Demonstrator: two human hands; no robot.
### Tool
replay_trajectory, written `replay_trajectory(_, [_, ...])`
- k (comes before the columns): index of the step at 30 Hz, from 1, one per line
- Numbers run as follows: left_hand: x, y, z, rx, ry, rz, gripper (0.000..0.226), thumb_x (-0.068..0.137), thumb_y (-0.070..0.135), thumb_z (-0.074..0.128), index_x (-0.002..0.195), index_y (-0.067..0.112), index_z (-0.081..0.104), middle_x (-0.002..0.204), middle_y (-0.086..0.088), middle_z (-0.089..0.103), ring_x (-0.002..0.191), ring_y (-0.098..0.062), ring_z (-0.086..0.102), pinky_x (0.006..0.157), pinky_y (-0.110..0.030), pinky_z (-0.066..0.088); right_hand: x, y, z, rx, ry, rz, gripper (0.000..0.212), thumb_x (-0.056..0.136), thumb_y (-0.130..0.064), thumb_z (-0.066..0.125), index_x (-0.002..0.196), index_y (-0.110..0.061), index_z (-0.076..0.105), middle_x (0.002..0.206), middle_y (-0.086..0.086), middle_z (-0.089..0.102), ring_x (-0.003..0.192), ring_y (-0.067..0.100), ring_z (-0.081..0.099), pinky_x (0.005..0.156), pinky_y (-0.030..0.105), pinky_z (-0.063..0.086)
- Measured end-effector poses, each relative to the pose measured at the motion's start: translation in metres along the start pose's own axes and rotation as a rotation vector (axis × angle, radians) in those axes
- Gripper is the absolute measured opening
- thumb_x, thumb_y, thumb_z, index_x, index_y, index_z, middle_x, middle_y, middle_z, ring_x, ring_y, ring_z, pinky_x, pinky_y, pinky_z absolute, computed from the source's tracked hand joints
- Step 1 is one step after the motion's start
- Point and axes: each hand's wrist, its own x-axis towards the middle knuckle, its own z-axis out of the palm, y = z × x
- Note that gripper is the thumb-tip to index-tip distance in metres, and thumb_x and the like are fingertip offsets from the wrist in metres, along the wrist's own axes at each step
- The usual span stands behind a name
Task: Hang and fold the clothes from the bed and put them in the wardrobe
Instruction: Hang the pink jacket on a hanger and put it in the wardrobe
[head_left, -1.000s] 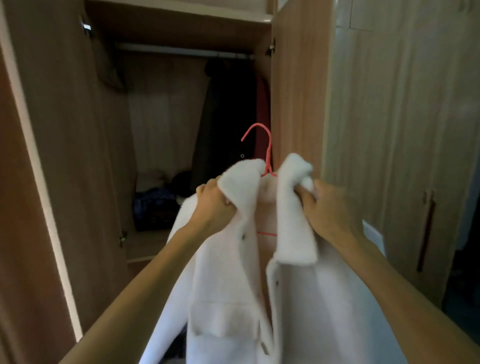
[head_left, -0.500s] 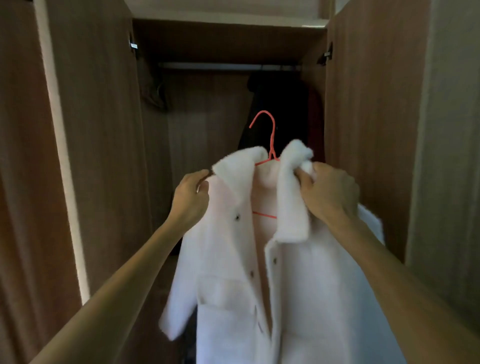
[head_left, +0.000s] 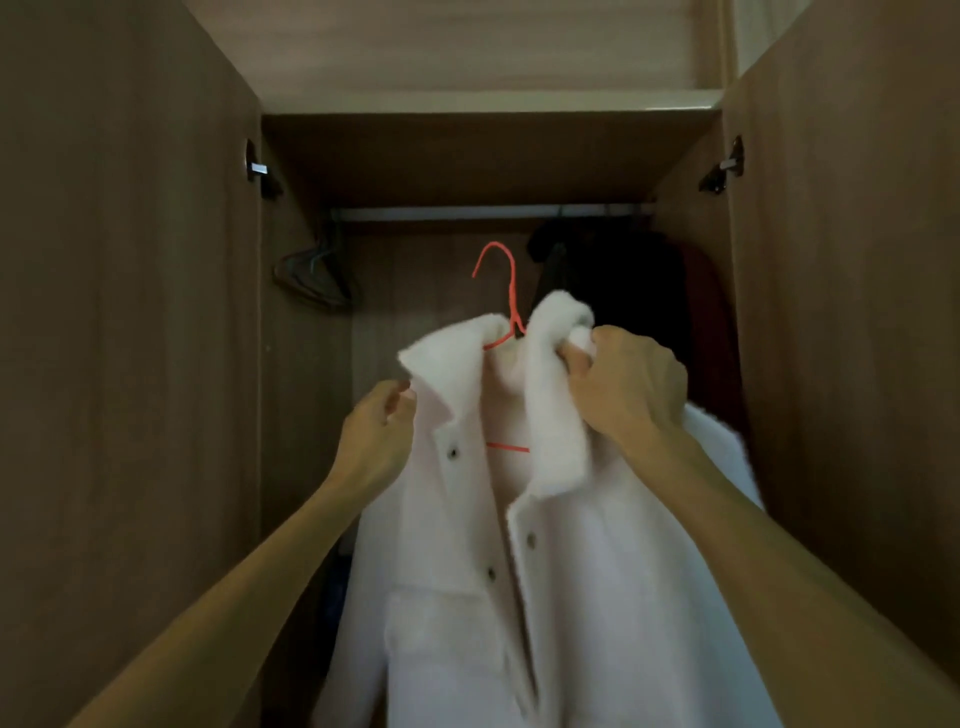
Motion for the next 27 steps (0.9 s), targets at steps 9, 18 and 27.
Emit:
replay_trajectory(9, [0.104,-0.006,0.027,0.006,0.111,0.169,0.019,0.098,0.027,0.043,0.109,0.018,0.055,0.103,0.002,0.057,0.093,-0.015,0.056,0.079,-0.031,0.045,0.097,-0.025,0.075,-0.017,0.062,-0.039,0.036,0.096,-0.043,0.043,0.105,-0.012,0.059,0.086,0.009,0.06,0.08,0.029,0.057,0.062,0.034,0.034])
replay_trajectory(18, [0.211,-0.07,0.024,0.421,0.197,0.304,0.029,0.098,0.031,0.04,0.118,0.014,0.053,0.121,-0.01,0.048,0.106,-0.027,0.051,0.099,-0.048,0.037,0.169,-0.063,0.167,-0.05,0.129,-0.042,0.026,0.094,-0.038,0.048,0.098,-0.014,0.057,0.062,-0.002,0.038,0.061,0.019,0.044,0.059,0.032,0.033])
replay_trajectory(27, [0.328,-0.103,0.052,0.353,0.202,0.366,0.032,0.097,0.035,0.044,0.121,0.016,0.054,0.125,-0.008,0.047,0.106,-0.027,0.053,0.099,-0.044,0.04,0.252,-0.075,0.247,-0.162,0.19,0.055,0.022,0.093,-0.037,0.048,0.097,-0.016,0.054,0.065,0.0,0.042,0.064,0.021,0.047,0.06,0.032,0.035])
